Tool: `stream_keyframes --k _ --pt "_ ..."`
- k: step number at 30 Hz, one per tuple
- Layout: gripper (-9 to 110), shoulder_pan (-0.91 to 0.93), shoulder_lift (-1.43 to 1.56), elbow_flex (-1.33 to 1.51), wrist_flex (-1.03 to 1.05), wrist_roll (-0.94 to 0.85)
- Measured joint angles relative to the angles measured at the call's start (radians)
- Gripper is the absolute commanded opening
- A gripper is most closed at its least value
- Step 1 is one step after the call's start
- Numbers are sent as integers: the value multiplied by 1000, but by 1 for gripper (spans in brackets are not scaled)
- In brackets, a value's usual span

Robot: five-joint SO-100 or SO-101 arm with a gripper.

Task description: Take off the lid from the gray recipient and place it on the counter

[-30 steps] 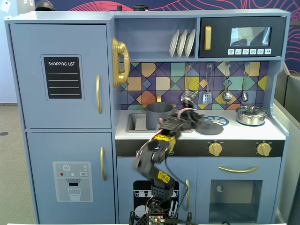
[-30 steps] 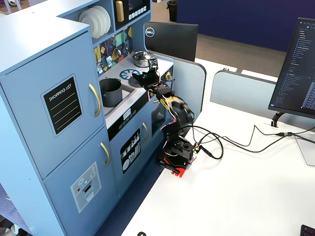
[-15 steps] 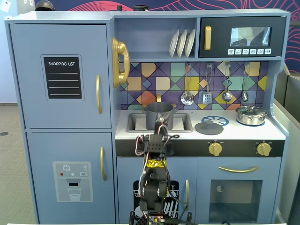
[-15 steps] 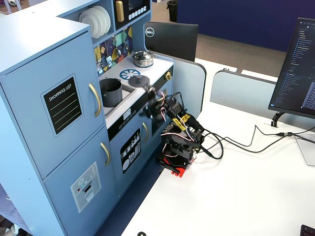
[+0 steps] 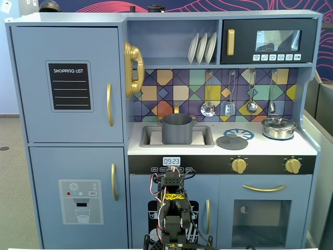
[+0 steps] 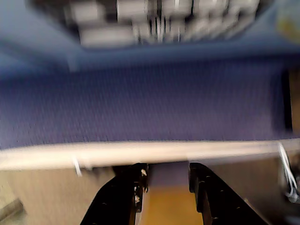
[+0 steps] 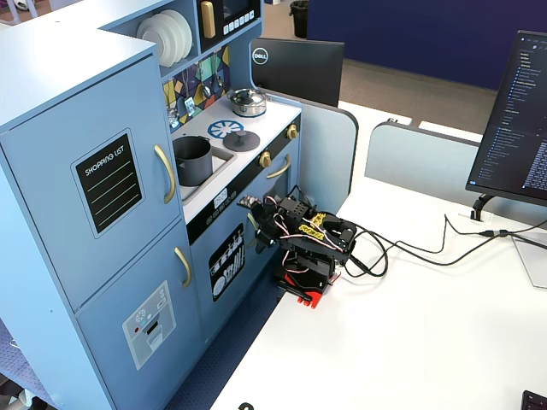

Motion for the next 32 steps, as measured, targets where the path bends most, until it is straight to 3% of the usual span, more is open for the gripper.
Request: stream_keyframes --k 32 --pt "8 -20 18 0 66 20"
